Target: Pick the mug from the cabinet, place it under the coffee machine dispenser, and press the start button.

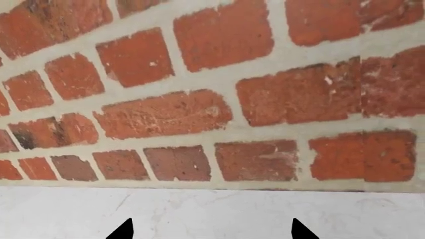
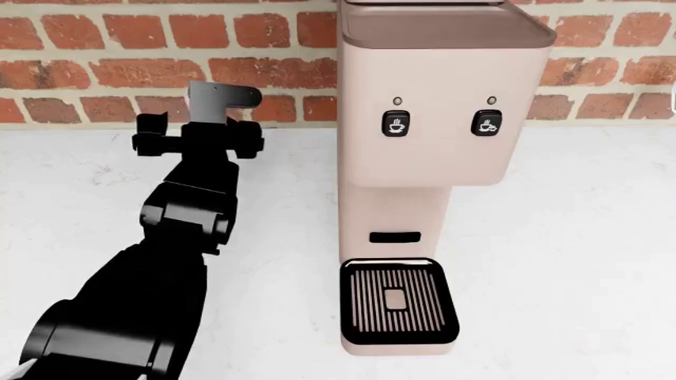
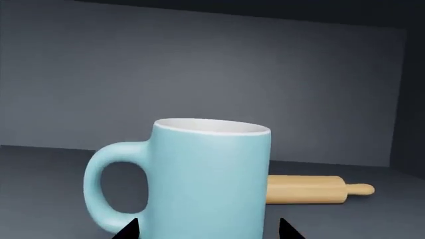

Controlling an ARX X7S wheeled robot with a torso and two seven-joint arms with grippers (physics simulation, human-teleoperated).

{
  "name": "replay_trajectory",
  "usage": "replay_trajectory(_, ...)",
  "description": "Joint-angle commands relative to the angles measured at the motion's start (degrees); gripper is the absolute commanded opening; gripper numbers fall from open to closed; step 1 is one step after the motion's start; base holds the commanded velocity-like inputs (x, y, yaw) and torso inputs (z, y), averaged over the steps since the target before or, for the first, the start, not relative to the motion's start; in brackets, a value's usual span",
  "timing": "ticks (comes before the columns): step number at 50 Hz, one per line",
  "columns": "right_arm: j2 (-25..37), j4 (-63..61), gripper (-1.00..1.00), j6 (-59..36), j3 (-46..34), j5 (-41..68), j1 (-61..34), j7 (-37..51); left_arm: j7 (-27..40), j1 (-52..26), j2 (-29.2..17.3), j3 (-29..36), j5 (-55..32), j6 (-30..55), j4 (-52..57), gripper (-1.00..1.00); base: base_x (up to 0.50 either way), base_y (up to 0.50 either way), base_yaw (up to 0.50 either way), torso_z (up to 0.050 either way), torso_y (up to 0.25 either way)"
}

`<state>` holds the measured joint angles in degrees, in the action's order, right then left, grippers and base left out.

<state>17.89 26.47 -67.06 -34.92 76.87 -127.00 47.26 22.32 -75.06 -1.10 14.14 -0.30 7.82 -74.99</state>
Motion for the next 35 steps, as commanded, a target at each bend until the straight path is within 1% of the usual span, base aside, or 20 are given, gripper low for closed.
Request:
replay_trajectory(1,-1.4,3.4,1.00,1.5,-2.0,-3.3,-2.3,-3.3,-0.3,-0.1,0.0,0.1,0.0,-0.1,0.0,1.00,0.00,0.00,0.00,0.000,0.000)
replay_trajectory(10,-1.9,5.6,1.00,2.0,-3.3,-5.4,-3.6,-4.5,-0.7,0.0,0.0,0.1,-0.1,-0.3,0.0,1.00,0.00,0.00,0.00,0.000,0.000)
replay_trajectory(18,-2.4,7.7,1.00,3.2,-4.6,-7.2,-2.5,-6.4,-1.0,0.1,0.0,-0.1,-0.1,-0.3,0.0,1.00,0.00,0.00,0.00,0.000,0.000)
replay_trajectory(23,-3.2,10.9,1.00,4.4,-5.5,-8.0,-0.8,-9.3,-1.2,0.0,0.0,-0.1,-0.1,-0.2,0.0,1.00,0.00,0.00,0.00,0.000,0.000)
replay_trajectory(24,-3.4,11.6,-1.00,4.7,-5.8,-8.2,-0.3,-9.8,-1.2,0.0,0.0,-0.2,-0.1,-0.2,0.0,1.00,0.00,0.00,0.00,0.000,0.000)
replay_trajectory(29,-4.6,14.6,-1.00,6.3,-6.6,-9.3,0.6,-12.4,-1.5,0.0,0.0,-0.2,-0.1,-0.3,0.0,1.00,0.00,0.00,0.00,0.000,0.000)
replay_trajectory(35,-4.5,14.5,-1.00,5.9,-6.1,-8.8,0.6,-11.7,-1.6,0.1,0.0,-0.4,-0.1,-0.5,0.0,1.00,0.00,0.00,0.00,0.000,0.000)
